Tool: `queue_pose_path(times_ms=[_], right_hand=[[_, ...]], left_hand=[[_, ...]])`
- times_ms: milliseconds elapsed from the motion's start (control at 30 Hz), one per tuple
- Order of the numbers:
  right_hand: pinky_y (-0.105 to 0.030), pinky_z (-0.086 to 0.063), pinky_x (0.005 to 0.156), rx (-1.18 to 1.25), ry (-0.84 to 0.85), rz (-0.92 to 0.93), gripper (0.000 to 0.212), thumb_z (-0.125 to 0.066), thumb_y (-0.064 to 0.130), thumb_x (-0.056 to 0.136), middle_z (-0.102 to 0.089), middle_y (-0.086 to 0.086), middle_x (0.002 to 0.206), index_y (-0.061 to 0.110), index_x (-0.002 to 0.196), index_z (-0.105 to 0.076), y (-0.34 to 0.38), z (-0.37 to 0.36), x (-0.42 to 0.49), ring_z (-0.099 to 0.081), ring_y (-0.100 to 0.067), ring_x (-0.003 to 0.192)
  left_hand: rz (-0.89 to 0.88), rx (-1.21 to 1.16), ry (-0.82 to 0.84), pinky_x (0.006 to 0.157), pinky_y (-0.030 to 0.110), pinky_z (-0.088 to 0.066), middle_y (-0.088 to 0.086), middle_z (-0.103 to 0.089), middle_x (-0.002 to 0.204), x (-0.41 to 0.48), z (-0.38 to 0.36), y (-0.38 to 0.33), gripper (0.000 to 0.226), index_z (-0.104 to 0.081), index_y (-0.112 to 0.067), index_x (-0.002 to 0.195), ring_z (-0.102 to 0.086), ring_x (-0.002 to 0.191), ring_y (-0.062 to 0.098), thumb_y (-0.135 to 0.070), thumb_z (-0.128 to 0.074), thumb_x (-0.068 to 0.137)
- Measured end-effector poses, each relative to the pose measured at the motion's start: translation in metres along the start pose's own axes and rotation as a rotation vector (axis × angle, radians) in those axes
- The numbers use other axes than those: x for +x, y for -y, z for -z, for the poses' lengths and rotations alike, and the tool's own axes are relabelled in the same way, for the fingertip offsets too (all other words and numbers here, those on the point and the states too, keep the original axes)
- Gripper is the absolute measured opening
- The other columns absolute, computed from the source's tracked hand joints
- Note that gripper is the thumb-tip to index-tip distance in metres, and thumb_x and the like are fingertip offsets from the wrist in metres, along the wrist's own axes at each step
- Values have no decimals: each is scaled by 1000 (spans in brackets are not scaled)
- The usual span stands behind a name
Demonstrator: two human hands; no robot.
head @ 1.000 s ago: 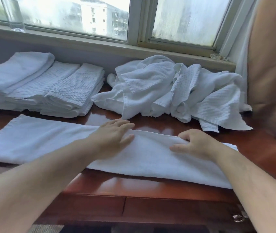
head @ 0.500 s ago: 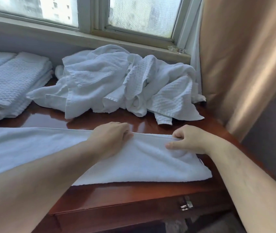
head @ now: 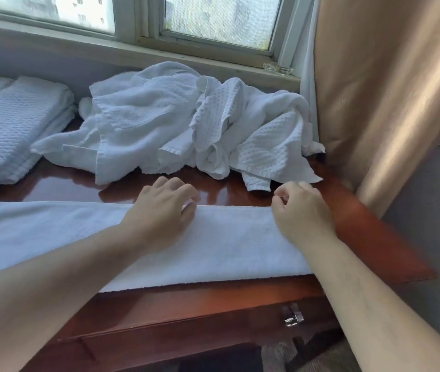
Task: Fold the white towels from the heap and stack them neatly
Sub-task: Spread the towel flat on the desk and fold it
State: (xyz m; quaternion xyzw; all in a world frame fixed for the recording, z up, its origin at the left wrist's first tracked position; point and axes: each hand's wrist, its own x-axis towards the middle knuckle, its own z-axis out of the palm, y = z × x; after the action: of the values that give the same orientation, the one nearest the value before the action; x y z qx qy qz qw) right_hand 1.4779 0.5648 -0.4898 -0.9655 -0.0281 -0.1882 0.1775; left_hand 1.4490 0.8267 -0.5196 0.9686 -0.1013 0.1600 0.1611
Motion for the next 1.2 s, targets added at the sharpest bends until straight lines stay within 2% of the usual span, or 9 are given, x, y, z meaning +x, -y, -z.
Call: queue_pose_path(times_ms=[100,200,367,533,700,833,933,1033,1200], right_hand=[[-42,-39,103,90,173,113,38,-45,43,98,-56,-4,131,24,126,-62,41,-20,-35,-48,-28,123],[-49,-7,122,-52,446,93,70,-24,69,94,-15,-4,167,35,155,-27,56,-45,-58,-8,-32,152],[-50,2,122,-162,501,119,71,-17,70,93,3,4,169,42,158,-8,44,-47,-46,7,-28,154],[-49,3,123,-211,527,100,67,-17,66,96,5,5,169,43,158,-6,46,-43,-44,8,-28,155],[-52,-6,121,-197,455,-30,62,-21,52,100,-5,-2,169,32,159,-19,70,-41,-53,-2,-32,154],[-49,-26,114,-214,238,-204,57,-27,52,98,-45,-5,148,23,140,-51,41,-25,-72,-34,-30,137],[-49,-30,109,-191,78,-532,67,-34,63,92,-51,-12,138,16,136,-52,4,-7,-80,-39,-36,129],[-47,-36,102,-89,8,-646,70,-52,62,88,-53,-14,137,10,136,-48,-20,7,-72,-42,-38,129],[-39,-51,95,30,240,-681,70,-58,57,88,-62,-19,128,1,130,-59,-31,23,-34,-60,-38,116]], left_hand=[[54,-20,8,96,35,-33,-14,-52,124,-21,13,10,27,-59,-37,118,-38,116,13,-32,-41,99],[177,66,87,105,38,-30,-11,-48,141,-53,27,34,35,-54,-40,130,-36,129,18,-39,-41,98],[211,133,352,123,40,-2,-12,-2,167,-78,34,62,57,-14,-50,154,0,153,13,-61,-20,98],[286,188,314,123,47,-1,-9,1,168,-93,43,88,70,-9,-45,156,1,154,14,-68,-9,90],[283,200,317,123,51,1,0,6,168,-87,40,64,62,-6,-35,159,5,154,21,-55,-17,101],[33,106,358,123,48,4,-1,8,168,-70,21,13,62,-5,-36,159,10,154,19,-57,-18,102],[-98,98,385,123,50,2,1,6,168,-52,1,-24,64,-7,-35,158,8,154,20,-60,-17,100],[-153,115,398,123,52,3,3,7,168,-40,-17,-51,66,-4,-35,158,10,154,22,-63,-14,99],[-148,130,378,123,51,3,3,7,168,-39,-26,-53,70,-2,-37,157,10,154,22,-66,-7,94]])
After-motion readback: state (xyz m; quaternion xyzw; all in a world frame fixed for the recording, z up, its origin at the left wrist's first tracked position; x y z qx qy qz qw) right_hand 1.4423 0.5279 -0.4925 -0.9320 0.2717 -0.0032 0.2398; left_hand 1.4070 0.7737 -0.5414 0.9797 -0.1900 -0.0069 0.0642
